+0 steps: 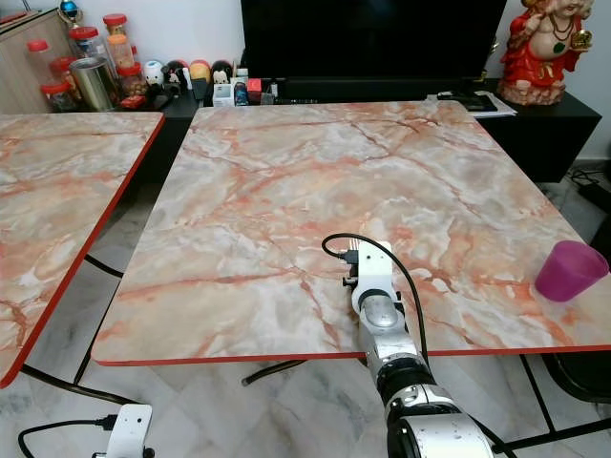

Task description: Setting the table

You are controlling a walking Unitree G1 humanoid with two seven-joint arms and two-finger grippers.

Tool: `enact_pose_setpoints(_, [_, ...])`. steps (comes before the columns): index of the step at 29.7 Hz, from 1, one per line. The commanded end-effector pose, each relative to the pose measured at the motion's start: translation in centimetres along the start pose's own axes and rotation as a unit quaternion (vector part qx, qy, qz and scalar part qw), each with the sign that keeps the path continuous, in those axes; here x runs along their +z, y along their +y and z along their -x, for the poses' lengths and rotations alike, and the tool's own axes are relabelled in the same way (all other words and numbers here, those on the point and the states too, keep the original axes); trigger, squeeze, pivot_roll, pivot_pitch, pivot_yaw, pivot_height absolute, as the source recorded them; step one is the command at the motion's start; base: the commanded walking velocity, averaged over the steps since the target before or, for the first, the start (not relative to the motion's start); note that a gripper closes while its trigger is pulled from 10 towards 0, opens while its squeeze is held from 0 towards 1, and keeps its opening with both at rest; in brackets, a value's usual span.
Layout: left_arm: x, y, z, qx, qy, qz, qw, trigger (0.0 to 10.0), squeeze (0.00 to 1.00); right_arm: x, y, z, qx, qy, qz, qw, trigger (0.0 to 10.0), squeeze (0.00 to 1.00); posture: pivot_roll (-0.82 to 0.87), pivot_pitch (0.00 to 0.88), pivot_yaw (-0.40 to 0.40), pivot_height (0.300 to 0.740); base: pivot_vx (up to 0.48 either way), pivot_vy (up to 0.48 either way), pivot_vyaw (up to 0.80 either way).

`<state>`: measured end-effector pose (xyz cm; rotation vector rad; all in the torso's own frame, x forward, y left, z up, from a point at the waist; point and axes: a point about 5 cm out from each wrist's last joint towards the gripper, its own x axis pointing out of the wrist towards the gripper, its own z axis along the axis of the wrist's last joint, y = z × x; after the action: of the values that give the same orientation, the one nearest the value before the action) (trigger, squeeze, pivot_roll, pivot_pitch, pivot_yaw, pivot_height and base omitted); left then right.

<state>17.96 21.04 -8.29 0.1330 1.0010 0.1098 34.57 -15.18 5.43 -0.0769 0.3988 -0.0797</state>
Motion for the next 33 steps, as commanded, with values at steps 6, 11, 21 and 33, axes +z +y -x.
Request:
enact_pose_setpoints(6, [0.1,0.0,0.0,-0.003,0.003,-0.005,1.000,10.0,0.00,-0.5,0.3,0.0,0.005,0.019,-0.002,1.000,10.0,0.00,-0.03,0.000,0.025,0.740,0.000,0.000,0.00])
enact_pose_setpoints(11, [0.2,-0.1,0.0,-0.003,0.002,-0.005,1.000,10.0,0.00,-0.5,0.5,0.1,0.012,0.014,0.006,1.000,10.0,0.00,-0.03,0.000,0.022,0.740,0.000,0.000,0.00])
enact_pose_setpoints(21, [0.3,-0.2,-0.1,-0.004,-0.002,-0.002,1.000,10.0,0.00,0.8,0.8,0.0,0.014,-0.018,0.010,1.000,10.0,0.00,-0.03,0.000,0.021,0.740,0.000,0.000,0.00])
enact_pose_setpoints(33, [0.3,-0.4,-0.1,-0.008,0.001,-0.003,1.000,10.0,0.00,0.1,0.5,0.1,0.005,-0.009,0.014,1.000,10.0,0.00,-0.04,0.000,0.020,0.740,0.000,0.000,0.00])
